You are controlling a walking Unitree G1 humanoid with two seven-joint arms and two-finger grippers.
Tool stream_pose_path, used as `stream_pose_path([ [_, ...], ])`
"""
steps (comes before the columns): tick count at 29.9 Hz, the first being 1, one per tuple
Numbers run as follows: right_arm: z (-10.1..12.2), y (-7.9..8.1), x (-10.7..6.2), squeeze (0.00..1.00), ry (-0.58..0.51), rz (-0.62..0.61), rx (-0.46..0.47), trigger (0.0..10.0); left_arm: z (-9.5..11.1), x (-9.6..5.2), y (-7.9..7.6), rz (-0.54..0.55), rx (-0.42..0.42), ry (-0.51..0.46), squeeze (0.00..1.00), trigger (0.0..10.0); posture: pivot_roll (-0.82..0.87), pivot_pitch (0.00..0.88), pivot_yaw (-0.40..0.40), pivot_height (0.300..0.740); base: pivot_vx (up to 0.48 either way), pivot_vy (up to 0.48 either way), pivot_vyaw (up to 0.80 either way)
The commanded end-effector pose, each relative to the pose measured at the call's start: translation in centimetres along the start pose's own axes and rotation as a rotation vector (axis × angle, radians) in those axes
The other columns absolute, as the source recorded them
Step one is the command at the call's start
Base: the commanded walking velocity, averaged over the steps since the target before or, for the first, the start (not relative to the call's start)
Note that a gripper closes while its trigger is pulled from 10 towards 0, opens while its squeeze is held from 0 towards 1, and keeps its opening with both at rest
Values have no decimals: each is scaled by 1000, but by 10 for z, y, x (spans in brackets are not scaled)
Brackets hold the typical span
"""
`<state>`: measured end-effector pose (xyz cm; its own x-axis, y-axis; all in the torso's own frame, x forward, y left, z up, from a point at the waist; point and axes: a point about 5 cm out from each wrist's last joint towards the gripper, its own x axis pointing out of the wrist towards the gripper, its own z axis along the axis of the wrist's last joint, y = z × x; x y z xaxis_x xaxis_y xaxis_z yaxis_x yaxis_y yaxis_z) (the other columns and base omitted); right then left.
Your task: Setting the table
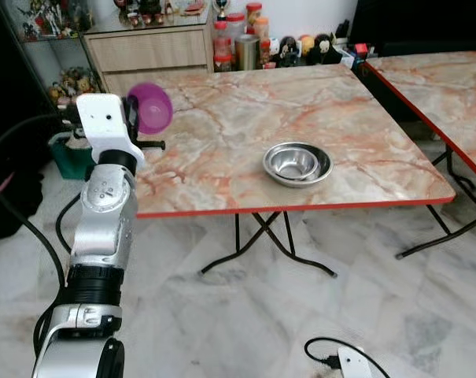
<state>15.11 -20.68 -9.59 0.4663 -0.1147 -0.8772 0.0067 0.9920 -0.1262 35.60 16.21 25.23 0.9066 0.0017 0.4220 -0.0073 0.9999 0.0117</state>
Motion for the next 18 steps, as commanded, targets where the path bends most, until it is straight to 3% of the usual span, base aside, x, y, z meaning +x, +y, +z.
stream_pose_path([
  [1, 4, 6, 1, 0, -10, 19, -20, 10000, 9, 2, 11, 27, 28, -29, 0, 10000, -6, 21, 53, 740, 375, 0, 0],
  [18, 4, 6, 1, 0, -15, 10, 18, 10000, 8, 1, 10, 16, 28, -26, 0, 10000, -4, 21, 53, 740, 381, 0, 0],
])
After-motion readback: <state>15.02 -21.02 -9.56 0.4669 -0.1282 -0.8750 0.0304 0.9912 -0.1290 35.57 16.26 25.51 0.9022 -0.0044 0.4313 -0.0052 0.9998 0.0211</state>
